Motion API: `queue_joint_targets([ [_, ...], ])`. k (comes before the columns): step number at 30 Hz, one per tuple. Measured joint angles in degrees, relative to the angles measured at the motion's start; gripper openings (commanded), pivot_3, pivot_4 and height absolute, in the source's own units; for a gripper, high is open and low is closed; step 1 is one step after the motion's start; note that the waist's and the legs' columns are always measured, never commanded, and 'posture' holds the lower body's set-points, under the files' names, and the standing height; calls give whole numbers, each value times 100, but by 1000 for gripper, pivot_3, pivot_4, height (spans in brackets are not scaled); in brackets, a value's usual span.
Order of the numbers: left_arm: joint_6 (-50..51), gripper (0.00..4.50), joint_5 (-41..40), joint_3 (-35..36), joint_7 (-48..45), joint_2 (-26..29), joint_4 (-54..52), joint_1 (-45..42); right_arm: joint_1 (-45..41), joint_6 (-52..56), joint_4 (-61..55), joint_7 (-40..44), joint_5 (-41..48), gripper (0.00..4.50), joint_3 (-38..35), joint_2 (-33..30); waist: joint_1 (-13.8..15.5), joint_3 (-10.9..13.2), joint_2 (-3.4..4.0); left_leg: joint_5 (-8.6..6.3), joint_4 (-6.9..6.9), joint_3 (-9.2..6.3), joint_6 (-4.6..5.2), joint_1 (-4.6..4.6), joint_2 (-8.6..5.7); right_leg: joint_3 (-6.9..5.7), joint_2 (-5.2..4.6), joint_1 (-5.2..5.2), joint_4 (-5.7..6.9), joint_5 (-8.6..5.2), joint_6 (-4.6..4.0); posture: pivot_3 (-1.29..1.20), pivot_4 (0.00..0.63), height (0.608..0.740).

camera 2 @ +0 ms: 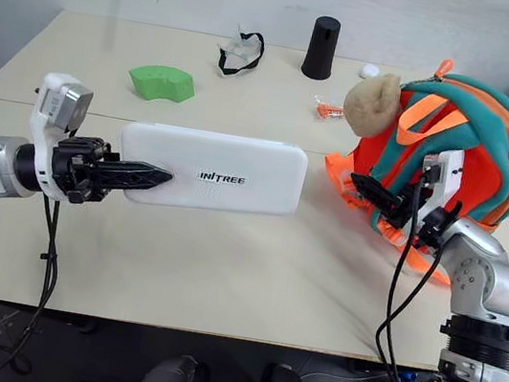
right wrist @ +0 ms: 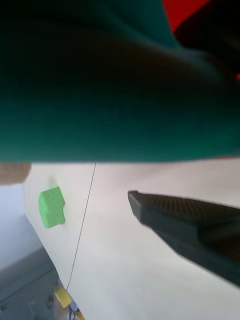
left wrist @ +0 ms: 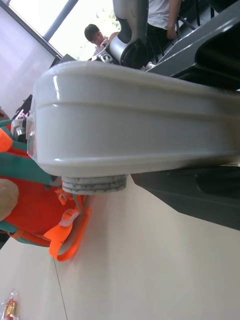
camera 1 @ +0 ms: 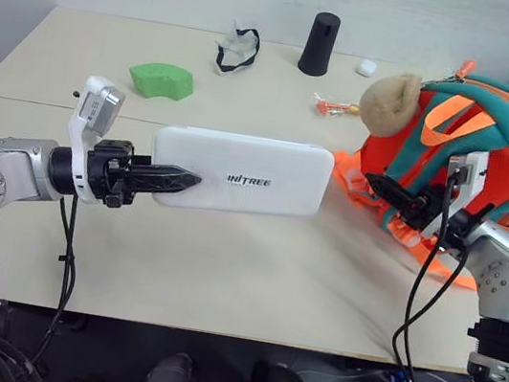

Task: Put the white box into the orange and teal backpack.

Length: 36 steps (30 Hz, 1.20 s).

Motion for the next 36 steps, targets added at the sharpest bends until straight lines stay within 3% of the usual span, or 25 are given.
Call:
queue_joint_targets([
  [4,-166,1280,87,-7,13,51,176,-15,281,117,-364,196,241,388,-60,-100,2,0,0,0,-2,0,0,1,0,0,0,0,-1,0,0,0,150,740],
  [6,-254,1280,166,-21,17,70,337,-32,420,165,-552,282,342,10,-71,-191,3,0,0,0,-3,0,0,0,1,-1,0,0,-2,0,0,0,150,740],
  [13,-788,1280,707,-270,-196,358,1270,-522,1429,555,-1781,1069,1134,9,-254,-701,30,1,1,-2,-12,-1,2,-2,-3,-6,2,-1,-13,0,0,0,150,740],
  [21,-1266,1280,1172,-812,-685,371,1813,-1139,2329,1458,-2848,1783,2803,9,-1163,-1631,28,2,-1,-5,-17,0,8,-2,-1,-5,1,1,-46,1,2,0,150,740],
  [29,-1483,1280,1274,-1161,-986,-70,1817,-1413,3025,1864,-3368,2075,3589,9,-1491,-2044,65,6,-8,-5,-14,-1,10,-3,-3,-5,0,2,-47,2,4,0,150,740],
  [36,-1717,1280,1422,-1413,-1049,-559,1816,-1920,3164,1714,-3488,2115,3491,9,-1334,-2044,124,8,-12,-6,-8,0,13,-4,-6,-5,4,4,-48,6,10,0,150,740],
])
